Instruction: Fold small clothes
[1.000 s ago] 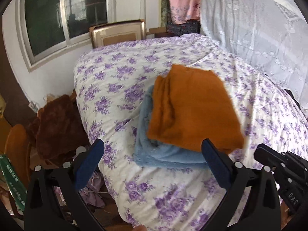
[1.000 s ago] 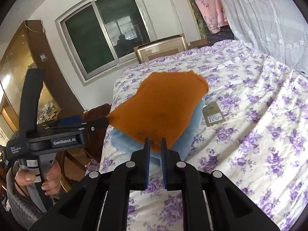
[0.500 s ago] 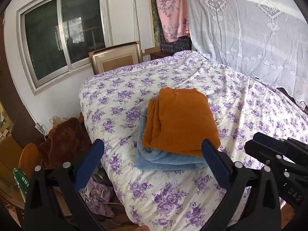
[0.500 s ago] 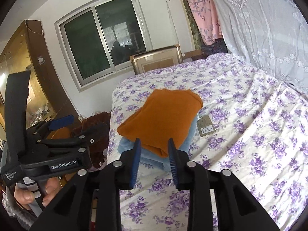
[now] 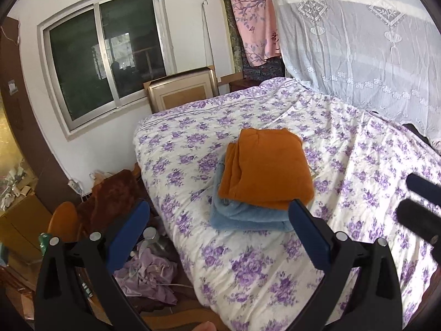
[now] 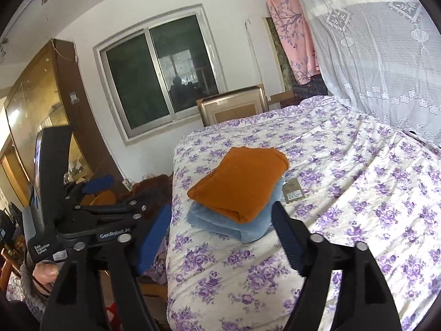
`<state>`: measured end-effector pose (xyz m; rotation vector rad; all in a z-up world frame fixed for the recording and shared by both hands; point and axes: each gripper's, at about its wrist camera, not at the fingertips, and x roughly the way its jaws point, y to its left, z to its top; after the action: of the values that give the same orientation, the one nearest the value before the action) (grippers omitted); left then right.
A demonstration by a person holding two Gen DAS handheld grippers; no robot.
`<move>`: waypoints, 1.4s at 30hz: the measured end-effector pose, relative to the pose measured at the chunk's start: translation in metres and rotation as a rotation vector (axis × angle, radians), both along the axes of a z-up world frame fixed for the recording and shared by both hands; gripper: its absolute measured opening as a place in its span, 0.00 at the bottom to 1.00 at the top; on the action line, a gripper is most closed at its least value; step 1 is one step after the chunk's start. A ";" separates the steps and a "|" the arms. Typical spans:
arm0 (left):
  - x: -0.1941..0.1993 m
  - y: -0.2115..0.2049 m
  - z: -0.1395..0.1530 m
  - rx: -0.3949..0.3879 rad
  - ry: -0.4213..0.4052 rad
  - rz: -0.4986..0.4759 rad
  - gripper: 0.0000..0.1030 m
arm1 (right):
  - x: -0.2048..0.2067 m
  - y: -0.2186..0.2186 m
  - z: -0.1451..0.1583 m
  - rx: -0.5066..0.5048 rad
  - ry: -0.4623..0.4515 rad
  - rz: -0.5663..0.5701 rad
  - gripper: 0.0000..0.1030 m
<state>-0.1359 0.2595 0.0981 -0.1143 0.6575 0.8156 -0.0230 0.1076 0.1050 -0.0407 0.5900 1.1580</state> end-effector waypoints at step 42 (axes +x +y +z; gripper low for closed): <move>-0.011 -0.055 0.026 0.104 -0.076 0.031 0.96 | -0.019 -0.010 0.007 -0.003 -0.060 -0.055 0.84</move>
<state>-0.1469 0.2049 0.1237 -0.0608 0.5422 0.8691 -0.0423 0.0977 0.1124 -0.0611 0.5360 1.0987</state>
